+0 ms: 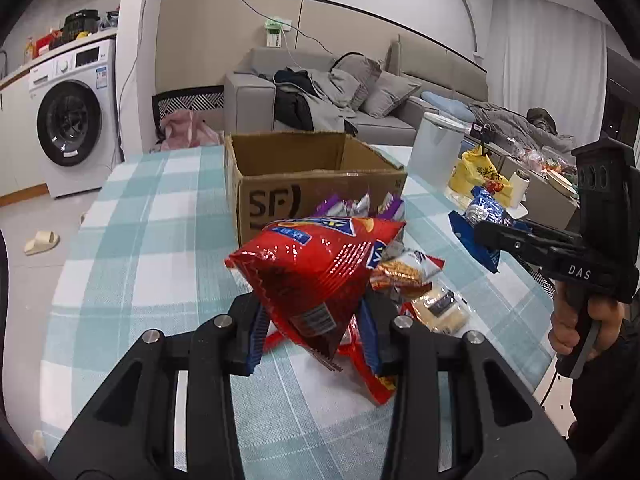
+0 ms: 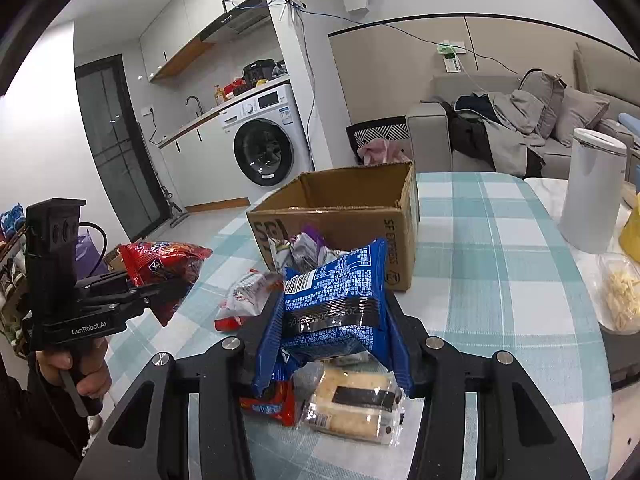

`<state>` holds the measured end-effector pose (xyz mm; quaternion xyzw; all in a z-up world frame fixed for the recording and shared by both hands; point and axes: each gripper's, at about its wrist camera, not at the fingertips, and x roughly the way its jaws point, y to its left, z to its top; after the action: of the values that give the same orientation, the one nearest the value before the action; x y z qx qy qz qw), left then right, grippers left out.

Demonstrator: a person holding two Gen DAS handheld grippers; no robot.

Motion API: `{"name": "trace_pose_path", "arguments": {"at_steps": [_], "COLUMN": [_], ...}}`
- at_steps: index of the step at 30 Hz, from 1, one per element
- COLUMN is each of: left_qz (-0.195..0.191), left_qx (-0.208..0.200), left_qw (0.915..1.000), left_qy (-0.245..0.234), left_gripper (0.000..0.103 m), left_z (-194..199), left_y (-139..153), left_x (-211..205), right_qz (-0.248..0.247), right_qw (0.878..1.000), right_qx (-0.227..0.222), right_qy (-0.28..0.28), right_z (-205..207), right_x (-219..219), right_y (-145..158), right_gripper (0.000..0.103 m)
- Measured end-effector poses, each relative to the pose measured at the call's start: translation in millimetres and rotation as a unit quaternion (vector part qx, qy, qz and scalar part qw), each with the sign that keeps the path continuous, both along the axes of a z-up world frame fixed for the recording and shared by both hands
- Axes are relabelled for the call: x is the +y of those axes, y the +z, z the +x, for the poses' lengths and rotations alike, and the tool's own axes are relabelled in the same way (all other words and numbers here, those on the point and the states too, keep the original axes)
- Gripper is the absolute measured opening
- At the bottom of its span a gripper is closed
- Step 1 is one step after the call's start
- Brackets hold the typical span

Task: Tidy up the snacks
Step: 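Carry both packs into the cardboard box and open both tools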

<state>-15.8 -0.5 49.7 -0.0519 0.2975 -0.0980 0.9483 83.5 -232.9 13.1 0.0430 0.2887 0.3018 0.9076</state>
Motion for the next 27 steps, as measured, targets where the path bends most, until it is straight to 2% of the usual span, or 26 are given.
{"name": "trace_pose_path", "arguments": {"at_steps": [7, 16, 27], "left_qz": [-0.001, -0.004, 0.005], "left_qx": [-0.012, -0.020, -0.026], "left_qw": [0.9999, 0.9994, 0.9988], "left_qy": [0.012, 0.027, 0.041], "left_gripper": [0.035, 0.035, 0.035], "left_z": [18.3, 60.1, 115.4], "left_y": [16.8, 35.4, 40.8], "left_x": [2.3, 7.9, 9.2], "right_qz": [0.007, 0.017, 0.027], "right_qw": [1.000, 1.000, 0.999], "right_qx": [-0.014, -0.022, -0.015], "right_qy": [-0.003, -0.013, -0.021], "right_z": [9.6, 31.6, 73.5], "right_x": [6.4, 13.4, 27.0], "right_y": [18.1, 35.2, 44.6], "right_gripper": [0.048, 0.048, 0.048]}}
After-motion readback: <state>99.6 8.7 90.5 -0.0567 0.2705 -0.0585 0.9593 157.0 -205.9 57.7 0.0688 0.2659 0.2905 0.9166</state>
